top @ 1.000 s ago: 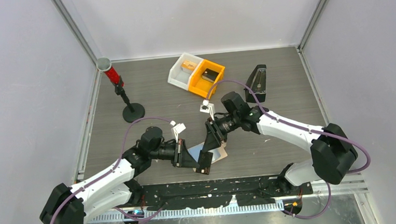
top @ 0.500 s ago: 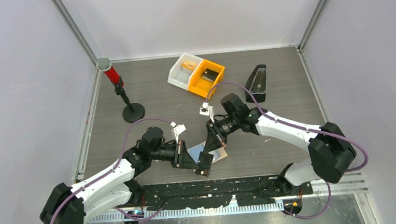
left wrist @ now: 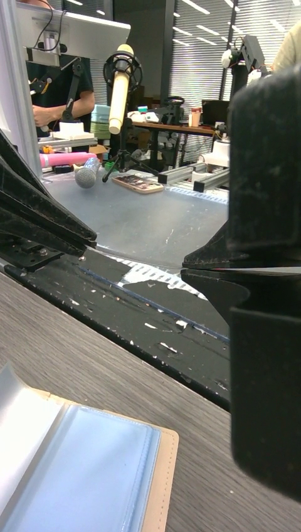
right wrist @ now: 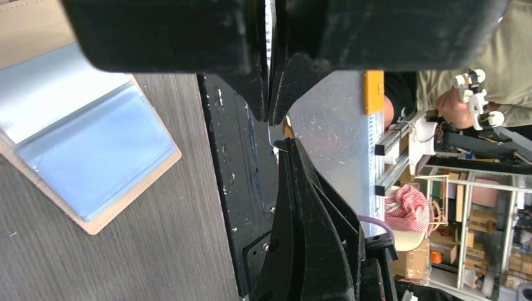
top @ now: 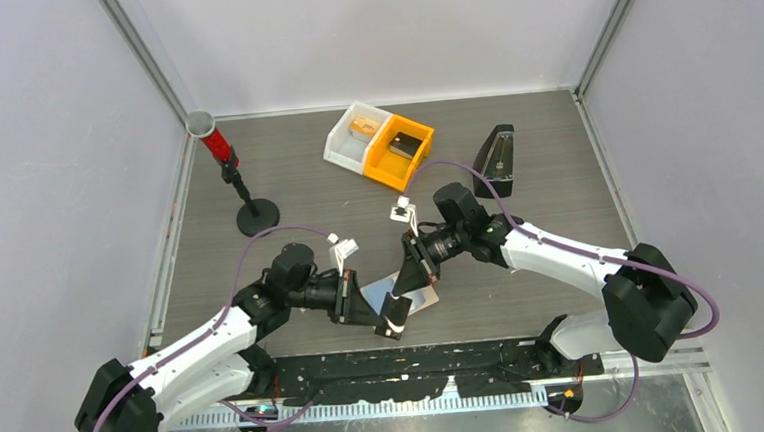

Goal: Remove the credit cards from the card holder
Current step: Place the credit card in the storage box.

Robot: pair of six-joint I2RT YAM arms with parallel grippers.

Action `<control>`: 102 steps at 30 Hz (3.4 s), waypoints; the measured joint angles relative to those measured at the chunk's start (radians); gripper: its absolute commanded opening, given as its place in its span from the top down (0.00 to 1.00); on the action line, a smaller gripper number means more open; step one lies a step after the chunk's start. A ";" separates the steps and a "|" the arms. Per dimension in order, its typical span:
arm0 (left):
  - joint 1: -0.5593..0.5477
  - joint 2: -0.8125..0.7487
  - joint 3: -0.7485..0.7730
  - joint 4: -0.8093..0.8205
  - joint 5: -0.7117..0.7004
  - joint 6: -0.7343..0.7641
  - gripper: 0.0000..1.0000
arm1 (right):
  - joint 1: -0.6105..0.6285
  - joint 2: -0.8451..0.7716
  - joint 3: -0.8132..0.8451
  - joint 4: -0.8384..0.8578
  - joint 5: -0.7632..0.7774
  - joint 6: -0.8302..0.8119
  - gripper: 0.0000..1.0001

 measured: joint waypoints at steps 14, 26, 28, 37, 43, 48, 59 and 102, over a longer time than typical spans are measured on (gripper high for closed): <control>-0.003 -0.003 0.000 0.027 0.053 -0.002 1.00 | -0.003 -0.053 -0.042 0.009 -0.036 -0.013 0.87; -0.006 0.008 0.040 -0.017 0.076 0.010 0.88 | -0.004 -0.111 -0.080 0.047 -0.058 -0.005 0.95; -0.006 0.008 0.056 -0.042 0.071 0.018 0.75 | -0.006 -0.123 -0.087 0.061 -0.058 0.009 0.95; 0.006 0.020 0.118 -0.099 -0.055 0.055 0.39 | -0.085 -0.130 -0.187 0.223 -0.023 0.173 0.95; 0.007 0.019 0.183 -0.237 -0.164 0.116 0.01 | -0.156 -0.134 -0.205 0.263 0.044 0.253 0.95; 0.007 -0.022 0.238 -0.377 -0.278 0.181 0.01 | -0.198 -0.160 -0.196 0.283 0.154 0.304 0.95; 0.007 -0.170 0.388 -0.704 -0.556 0.312 0.01 | -0.263 0.008 0.040 0.353 0.511 0.405 0.95; 0.007 -0.230 0.403 -0.831 -0.676 0.369 0.01 | -0.357 0.768 0.665 0.401 1.154 0.647 0.95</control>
